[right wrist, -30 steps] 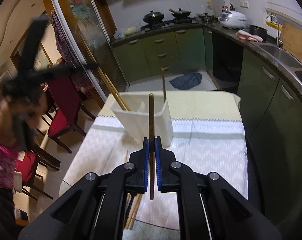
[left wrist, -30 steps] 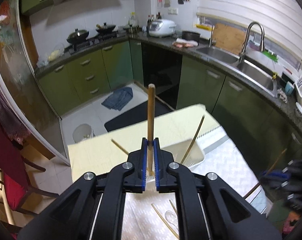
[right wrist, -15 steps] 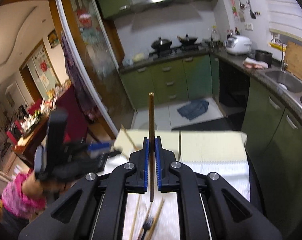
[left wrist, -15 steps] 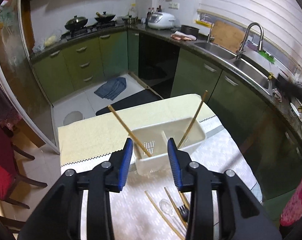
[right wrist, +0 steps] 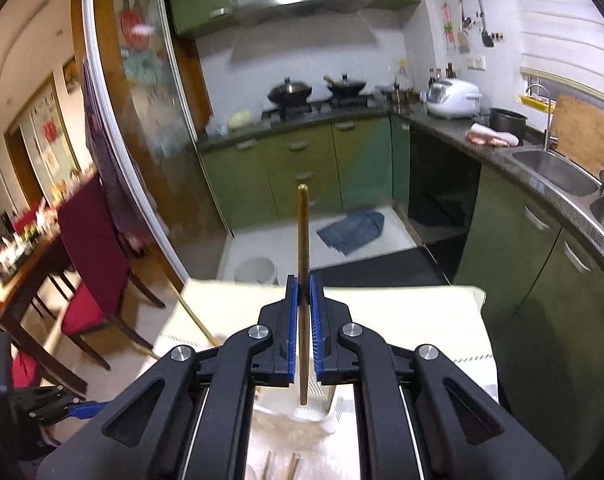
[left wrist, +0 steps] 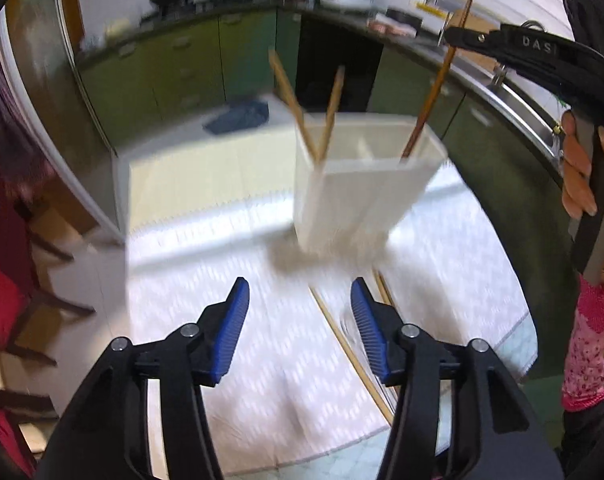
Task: Organize utensils
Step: 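Open the left tool over the holder while the right tool releases its chopstick, then move both open tools back down to the remaining utensils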
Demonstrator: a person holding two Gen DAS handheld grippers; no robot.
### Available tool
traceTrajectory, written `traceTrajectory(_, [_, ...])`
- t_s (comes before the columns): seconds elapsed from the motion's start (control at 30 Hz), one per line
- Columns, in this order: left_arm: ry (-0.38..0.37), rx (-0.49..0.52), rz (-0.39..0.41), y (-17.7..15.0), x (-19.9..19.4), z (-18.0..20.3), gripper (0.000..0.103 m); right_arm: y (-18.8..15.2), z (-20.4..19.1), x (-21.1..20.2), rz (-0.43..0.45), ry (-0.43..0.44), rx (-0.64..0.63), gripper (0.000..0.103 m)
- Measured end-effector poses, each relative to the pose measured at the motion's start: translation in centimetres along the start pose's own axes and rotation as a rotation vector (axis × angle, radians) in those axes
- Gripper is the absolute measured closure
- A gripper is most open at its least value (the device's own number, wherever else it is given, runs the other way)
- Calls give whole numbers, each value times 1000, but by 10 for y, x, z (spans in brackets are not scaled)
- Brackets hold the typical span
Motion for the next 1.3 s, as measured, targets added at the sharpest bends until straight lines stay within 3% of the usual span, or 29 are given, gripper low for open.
traceTrajectory(0.2, [15, -48, -124, -26, 38, -7, 52, -31, -13, 25, -62, -10, -58, 93])
traceTrajectory(0.3, [32, -64, -170, -35, 54, -5, 51, -37, -20, 16, -43, -23, -78, 89])
traceTrajectory(0.4, [56, -61, -204, -43, 67, -1, 51, -40, -22, -15, 13, -16, -74, 87])
traceTrajectory(0.47, [69, -72, -229, -48, 76, 2, 50, -47, -23, -46, 58, -9, -65, 79])
traceTrajectory(0.6, [94, -116, -281, -57, 101, 5, 50, -84, -21, -97, 90, 6, -43, 75])
traceTrajectory(0.73, [132, -151, -310, -59, 125, 13, 50, -136, -13, -119, 35, 43, -1, 75])
traceTrajectory(0.93, [211, -176, -289, -52, 140, 18, 51, -196, 15, -138, -4, 80, 99, 75])
traceTrajectory(1.07, [231, -197, -333, -56, 151, 19, 55, -218, 27, -146, -9, 103, 139, 75])
traceTrajectory(1.23, [257, -202, -342, -65, 159, 25, 61, -220, 34, -153, 10, 124, 149, 75])
traceTrajectory(1.3, [252, -203, -346, -67, 160, 28, 67, -220, 33, -153, 10, 133, 147, 71])
Point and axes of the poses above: each gripper's, at about its wrist camera, not at the fingertips, and x roughly the way its jaws point, z to its right, y to its top, the point moved 3 cm from there along x, roughly the way its jaws point, and after that the axes turned 14 degrees about -x, right-handed, at the moved point
